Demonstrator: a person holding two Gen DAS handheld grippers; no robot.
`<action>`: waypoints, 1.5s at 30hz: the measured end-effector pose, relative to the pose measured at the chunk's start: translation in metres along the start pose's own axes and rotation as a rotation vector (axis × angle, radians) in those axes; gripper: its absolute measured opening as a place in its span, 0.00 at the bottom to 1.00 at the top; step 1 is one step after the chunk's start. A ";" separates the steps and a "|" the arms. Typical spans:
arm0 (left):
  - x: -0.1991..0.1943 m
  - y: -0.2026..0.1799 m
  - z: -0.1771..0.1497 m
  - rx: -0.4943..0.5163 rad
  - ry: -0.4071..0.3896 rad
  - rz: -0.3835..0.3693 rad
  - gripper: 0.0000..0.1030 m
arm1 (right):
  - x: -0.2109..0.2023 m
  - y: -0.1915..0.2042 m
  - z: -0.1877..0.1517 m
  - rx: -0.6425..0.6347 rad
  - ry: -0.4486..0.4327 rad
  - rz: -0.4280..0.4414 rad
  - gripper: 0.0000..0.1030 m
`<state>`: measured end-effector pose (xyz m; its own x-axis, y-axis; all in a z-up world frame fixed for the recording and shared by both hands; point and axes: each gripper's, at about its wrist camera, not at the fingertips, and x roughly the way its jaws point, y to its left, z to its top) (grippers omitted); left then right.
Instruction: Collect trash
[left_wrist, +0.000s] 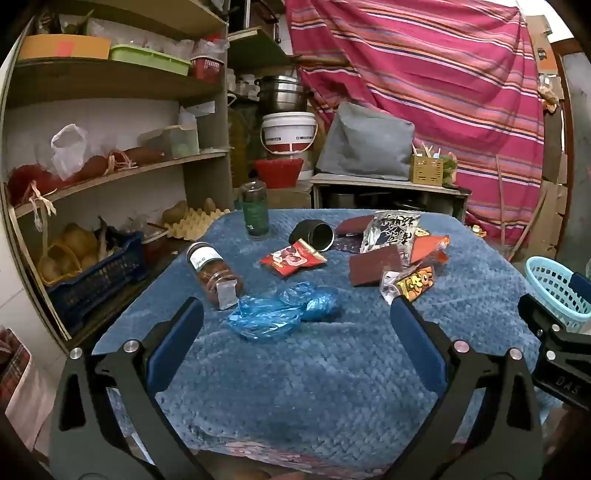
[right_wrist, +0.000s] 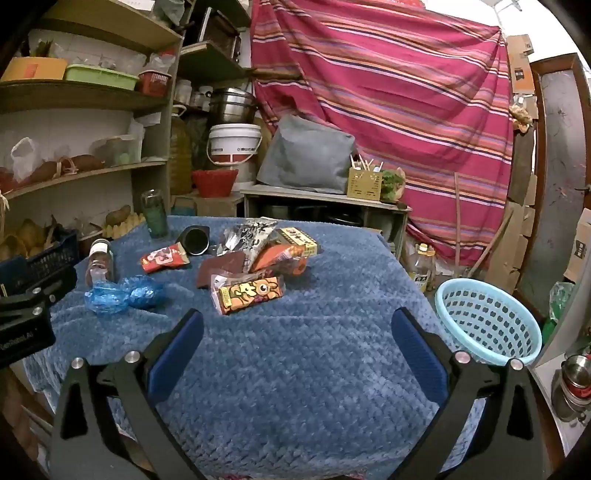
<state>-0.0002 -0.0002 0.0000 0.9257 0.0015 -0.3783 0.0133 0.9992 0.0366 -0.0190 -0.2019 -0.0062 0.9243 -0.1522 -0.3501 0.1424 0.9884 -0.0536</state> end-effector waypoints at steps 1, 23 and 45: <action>0.000 0.000 0.000 0.002 0.001 0.000 0.95 | 0.000 0.000 0.000 0.001 0.002 0.001 0.96; -0.003 0.005 0.001 0.005 -0.017 0.020 0.95 | 0.008 0.001 0.002 0.009 0.000 0.001 0.96; 0.000 -0.001 -0.004 0.002 -0.007 0.014 0.95 | 0.007 -0.002 -0.001 0.005 0.005 -0.017 0.96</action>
<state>-0.0018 -0.0015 -0.0038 0.9283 0.0150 -0.3715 0.0015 0.9990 0.0439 -0.0131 -0.2050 -0.0090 0.9199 -0.1693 -0.3538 0.1601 0.9855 -0.0555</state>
